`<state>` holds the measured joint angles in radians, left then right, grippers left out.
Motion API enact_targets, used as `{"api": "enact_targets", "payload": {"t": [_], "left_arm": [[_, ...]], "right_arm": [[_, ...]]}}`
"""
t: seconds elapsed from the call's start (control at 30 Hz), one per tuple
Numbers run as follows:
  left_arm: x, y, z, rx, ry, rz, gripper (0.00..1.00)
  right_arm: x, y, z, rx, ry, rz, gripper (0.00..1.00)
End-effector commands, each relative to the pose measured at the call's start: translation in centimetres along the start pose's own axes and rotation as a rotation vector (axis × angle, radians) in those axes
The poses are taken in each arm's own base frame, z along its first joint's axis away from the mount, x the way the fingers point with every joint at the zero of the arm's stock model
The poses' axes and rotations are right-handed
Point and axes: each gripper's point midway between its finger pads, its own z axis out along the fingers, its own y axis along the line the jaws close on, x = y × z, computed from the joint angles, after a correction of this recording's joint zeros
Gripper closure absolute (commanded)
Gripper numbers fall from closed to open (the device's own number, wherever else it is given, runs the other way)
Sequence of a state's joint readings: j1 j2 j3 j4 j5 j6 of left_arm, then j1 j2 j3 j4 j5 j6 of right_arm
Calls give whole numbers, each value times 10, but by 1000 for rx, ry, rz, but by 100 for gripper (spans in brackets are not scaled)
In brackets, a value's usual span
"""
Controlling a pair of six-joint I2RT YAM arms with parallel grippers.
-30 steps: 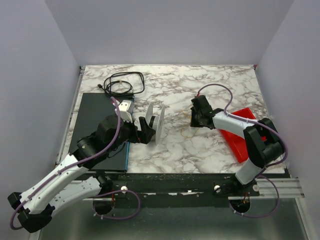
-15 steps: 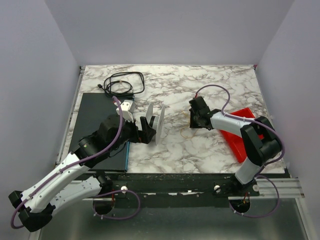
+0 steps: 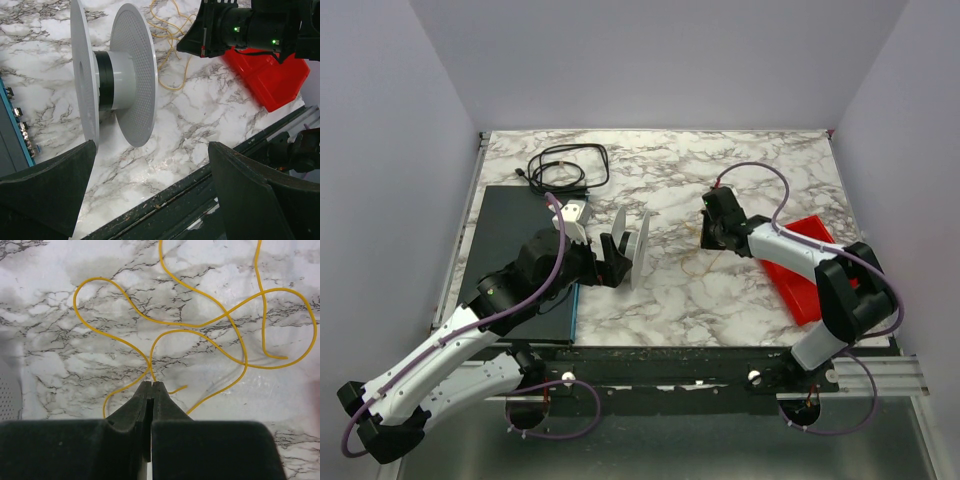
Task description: Wrap the cables
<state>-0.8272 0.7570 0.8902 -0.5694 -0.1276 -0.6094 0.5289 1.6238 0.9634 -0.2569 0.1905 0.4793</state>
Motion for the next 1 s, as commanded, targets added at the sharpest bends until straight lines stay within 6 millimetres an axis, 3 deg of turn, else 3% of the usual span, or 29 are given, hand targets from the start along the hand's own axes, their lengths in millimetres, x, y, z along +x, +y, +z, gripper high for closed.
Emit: {"api": "enact_targets", "payload": {"t": [0.0, 0.07, 0.13, 0.2, 0.4, 0.83, 0.9, 0.97], "left_arm": [[-12, -5, -4, 11, -34, 1, 1], [-12, -6, -4, 11, -33, 1, 1], [-12, -6, -4, 13, -30, 1, 1], [-12, -6, -4, 14, -30, 1, 1], [-11, -8, -1, 16, -23, 0, 1], [-11, -8, 0, 12, -16, 1, 1], [-11, -8, 0, 11, -17, 0, 1], [-11, -8, 1, 11, -14, -2, 1]], "right_arm": [[-8, 4, -10, -10, -18, -1, 99], [-5, 5, -10, -22, -17, -1, 99], [-2, 2, -10, -14, -10, -12, 84], [1, -5, -10, 23, -11, -30, 75], [10, -10, -5, 85, -16, -84, 65], [10, -18, 20, 211, -13, -142, 64], [7, -16, 20, 203, -23, -133, 70], [5, -16, 19, 209, -34, -120, 83]]}}
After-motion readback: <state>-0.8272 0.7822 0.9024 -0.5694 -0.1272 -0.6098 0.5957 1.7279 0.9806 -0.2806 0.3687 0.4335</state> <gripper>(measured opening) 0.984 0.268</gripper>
